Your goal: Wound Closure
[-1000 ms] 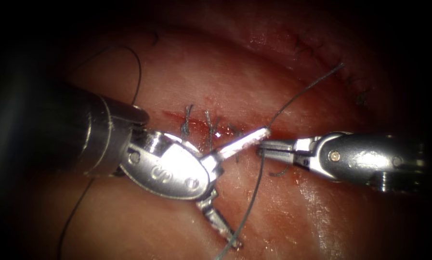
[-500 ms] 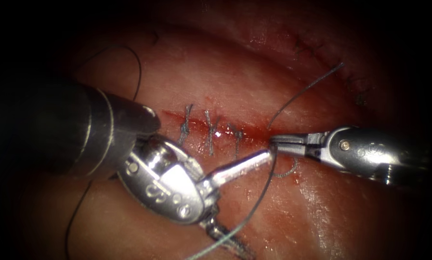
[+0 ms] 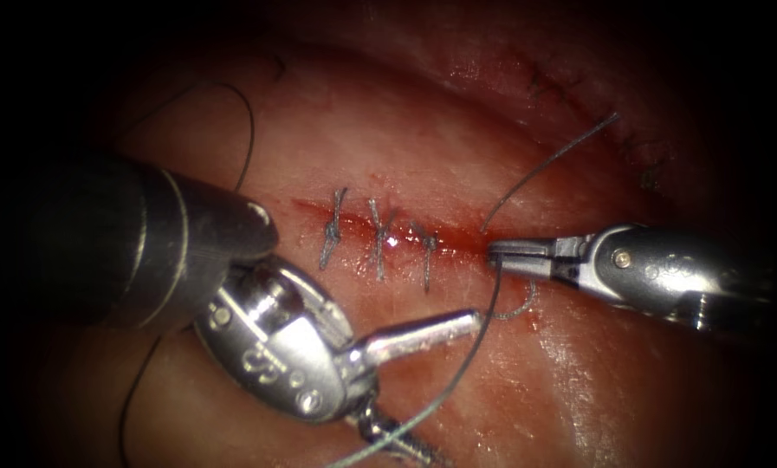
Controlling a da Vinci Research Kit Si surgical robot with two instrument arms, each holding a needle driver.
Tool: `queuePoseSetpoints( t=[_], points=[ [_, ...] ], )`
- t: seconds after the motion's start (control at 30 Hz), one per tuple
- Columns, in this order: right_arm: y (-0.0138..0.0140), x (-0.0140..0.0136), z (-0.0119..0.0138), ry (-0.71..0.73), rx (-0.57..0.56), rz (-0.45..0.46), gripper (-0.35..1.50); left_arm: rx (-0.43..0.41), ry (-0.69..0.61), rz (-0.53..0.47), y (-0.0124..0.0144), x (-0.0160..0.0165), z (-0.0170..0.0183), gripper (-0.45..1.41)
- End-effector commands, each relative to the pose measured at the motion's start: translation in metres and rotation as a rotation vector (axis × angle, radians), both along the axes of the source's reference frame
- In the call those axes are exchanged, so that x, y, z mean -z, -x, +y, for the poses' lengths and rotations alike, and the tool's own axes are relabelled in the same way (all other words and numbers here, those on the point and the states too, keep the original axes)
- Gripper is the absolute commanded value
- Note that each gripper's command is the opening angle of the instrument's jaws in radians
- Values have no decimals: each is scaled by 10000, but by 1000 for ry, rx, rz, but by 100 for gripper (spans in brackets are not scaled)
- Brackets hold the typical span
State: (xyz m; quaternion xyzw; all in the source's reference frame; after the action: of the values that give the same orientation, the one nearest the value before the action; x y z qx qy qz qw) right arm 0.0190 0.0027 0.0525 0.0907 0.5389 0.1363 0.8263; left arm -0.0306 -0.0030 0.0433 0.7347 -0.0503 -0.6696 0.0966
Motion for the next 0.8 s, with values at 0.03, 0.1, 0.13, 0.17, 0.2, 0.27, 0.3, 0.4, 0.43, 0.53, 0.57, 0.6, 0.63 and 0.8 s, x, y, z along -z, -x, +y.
queuePoseSetpoints(
  t=[0.03,0.1,0.13,0.17,0.2,0.27,0.3,0.4,0.43,0.53,0.57,0.6,0.63,0.8],
  points=[
    [-7,-7,-5,0,2,3,-35,-1,-4,-2,5,-5,-5,59],
    [-7,-8,-6,1,3,3,-35,-2,-5,-3,6,-3,-5,53],
    [-7,-8,-6,2,3,3,-35,-2,-6,-3,6,-2,-5,51],
    [-7,-8,-6,2,3,3,-35,-1,-6,-3,6,-1,-5,46],
    [-8,-9,-7,2,3,3,-35,-1,-7,-4,6,-1,-4,41],
    [-9,-9,-9,4,2,3,-35,-7,-31,1,7,-1,-2,-45],
    [-9,-9,-9,5,3,3,-35,-11,-80,3,7,-1,0,-45],
    [-8,-9,-12,5,5,6,-35,-27,-154,8,5,0,5,-45],
    [-8,-8,-12,5,6,6,-35,-29,-168,8,4,1,7,-45],
    [-8,-4,-16,5,9,9,-35,-21,-190,18,2,1,14,-45],
    [-6,0,-18,3,14,9,-35,-10,-198,30,0,-2,18,-45],
    [-5,2,-20,5,12,11,-35,-7,-199,34,-2,-3,20,-45],
    [-5,2,-20,5,12,11,-35,-7,-199,34,-2,-3,20,-45],
    [14,20,-37,30,-21,35,-35,7,-220,51,-13,-13,38,-45]
  ],
)
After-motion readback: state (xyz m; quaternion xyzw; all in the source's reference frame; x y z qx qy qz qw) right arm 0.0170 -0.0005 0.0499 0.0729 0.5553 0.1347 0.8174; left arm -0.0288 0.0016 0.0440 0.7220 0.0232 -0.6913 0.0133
